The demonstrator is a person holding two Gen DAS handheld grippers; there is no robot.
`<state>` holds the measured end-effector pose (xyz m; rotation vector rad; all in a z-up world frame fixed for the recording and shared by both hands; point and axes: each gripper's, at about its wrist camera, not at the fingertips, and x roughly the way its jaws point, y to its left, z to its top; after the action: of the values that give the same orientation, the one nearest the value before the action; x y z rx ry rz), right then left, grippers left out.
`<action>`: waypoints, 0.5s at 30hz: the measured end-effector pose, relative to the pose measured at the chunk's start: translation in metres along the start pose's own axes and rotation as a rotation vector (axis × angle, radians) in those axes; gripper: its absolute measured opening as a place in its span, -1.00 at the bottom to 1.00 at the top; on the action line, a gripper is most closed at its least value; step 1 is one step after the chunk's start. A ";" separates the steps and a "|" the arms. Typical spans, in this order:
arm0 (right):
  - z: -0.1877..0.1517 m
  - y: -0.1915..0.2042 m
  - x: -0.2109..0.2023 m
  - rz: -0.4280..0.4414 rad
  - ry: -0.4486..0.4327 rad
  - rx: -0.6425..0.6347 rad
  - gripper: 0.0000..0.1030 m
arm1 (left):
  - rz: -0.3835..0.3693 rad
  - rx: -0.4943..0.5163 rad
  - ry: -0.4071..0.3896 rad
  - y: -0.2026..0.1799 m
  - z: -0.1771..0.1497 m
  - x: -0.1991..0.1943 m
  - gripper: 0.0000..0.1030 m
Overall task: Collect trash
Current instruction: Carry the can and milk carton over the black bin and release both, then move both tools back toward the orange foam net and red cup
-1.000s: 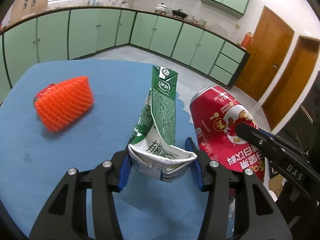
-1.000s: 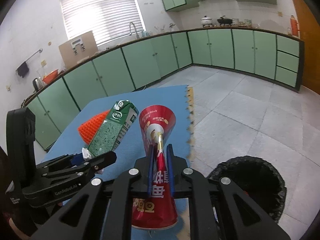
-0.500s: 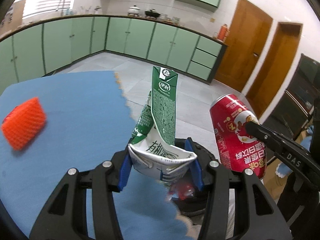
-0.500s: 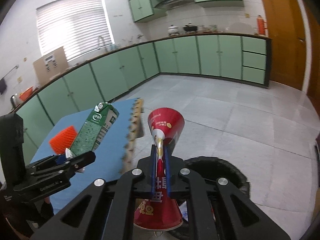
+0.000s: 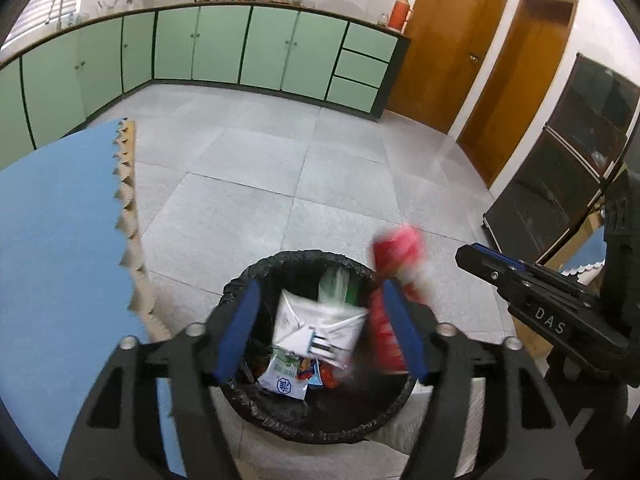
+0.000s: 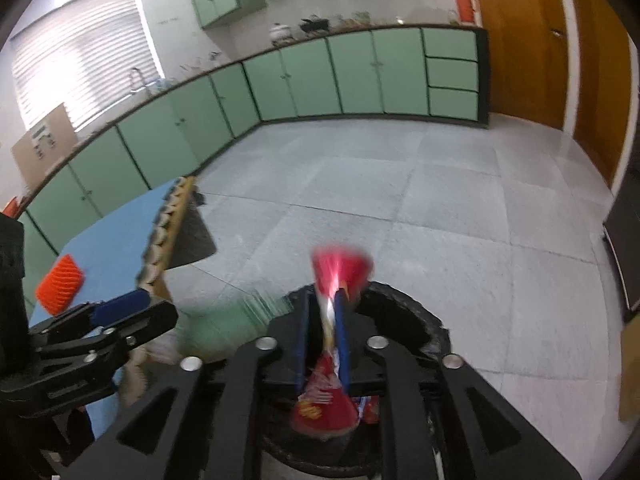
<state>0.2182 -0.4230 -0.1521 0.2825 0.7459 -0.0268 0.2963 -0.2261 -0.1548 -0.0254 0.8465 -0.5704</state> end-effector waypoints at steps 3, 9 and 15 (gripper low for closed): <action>-0.003 -0.010 -0.002 -0.028 -0.010 0.023 -0.21 | -0.006 0.002 -0.007 0.000 -0.002 0.000 0.36; 0.001 -0.012 -0.015 -0.098 -0.055 0.005 0.45 | 0.027 0.001 -0.053 0.011 -0.006 -0.025 0.46; 0.007 0.011 -0.032 -0.081 -0.107 -0.038 0.75 | 0.106 -0.034 -0.128 0.040 -0.009 -0.070 0.55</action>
<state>0.2007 -0.4164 -0.1236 0.2129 0.6504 -0.1038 0.2715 -0.1562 -0.1213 -0.0471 0.7281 -0.4497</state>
